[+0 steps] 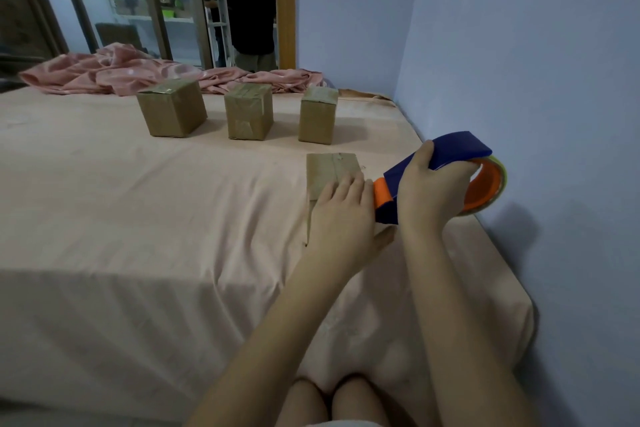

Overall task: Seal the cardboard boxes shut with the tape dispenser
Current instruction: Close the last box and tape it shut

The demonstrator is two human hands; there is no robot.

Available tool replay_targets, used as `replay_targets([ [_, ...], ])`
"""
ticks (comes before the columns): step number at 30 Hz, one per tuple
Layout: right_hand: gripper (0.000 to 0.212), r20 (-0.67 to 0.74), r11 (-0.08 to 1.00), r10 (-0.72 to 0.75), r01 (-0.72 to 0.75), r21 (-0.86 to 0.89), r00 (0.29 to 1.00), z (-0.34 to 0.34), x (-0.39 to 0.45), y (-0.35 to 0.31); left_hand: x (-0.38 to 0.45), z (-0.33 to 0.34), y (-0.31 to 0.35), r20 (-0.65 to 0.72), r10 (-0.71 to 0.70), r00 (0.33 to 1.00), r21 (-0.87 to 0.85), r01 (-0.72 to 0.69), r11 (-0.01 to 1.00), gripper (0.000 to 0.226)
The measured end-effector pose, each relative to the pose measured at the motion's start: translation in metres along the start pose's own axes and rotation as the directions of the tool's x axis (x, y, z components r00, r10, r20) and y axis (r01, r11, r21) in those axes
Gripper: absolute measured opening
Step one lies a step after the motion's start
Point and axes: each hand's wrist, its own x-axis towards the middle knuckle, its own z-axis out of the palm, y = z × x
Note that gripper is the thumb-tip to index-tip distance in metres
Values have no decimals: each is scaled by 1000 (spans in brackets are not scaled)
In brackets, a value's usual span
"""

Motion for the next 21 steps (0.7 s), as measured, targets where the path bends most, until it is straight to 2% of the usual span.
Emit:
replay_targets([
  [2,42,2,1000,21,-21,-9,1000,-1,3,1,-3,5,-3,0,27,1000,168,-27,985,59],
  [5,37,9,999,27,-26,-26,1000,-7,17,-1,-7,13,-9,-110,76,991,194,-54,979,44],
  [8,37,61,980,-47,58,-188,997,-4,29,-13,-7,14,-10,-110,92,990,218,-66,974,42],
  [10,35,119,936,-126,158,-315,985,1,32,-23,-8,11,-8,-106,95,990,218,-70,973,37],
  [14,29,231,834,-196,286,-472,953,18,30,-35,-10,9,-7,-70,99,993,229,-81,970,48],
  [17,27,303,706,-253,389,-591,919,23,30,-28,-15,7,-5,-54,85,995,269,-68,961,56],
  [21,29,284,770,-243,363,-525,927,4,45,-1,-9,7,-8,-80,74,994,225,-54,973,47],
])
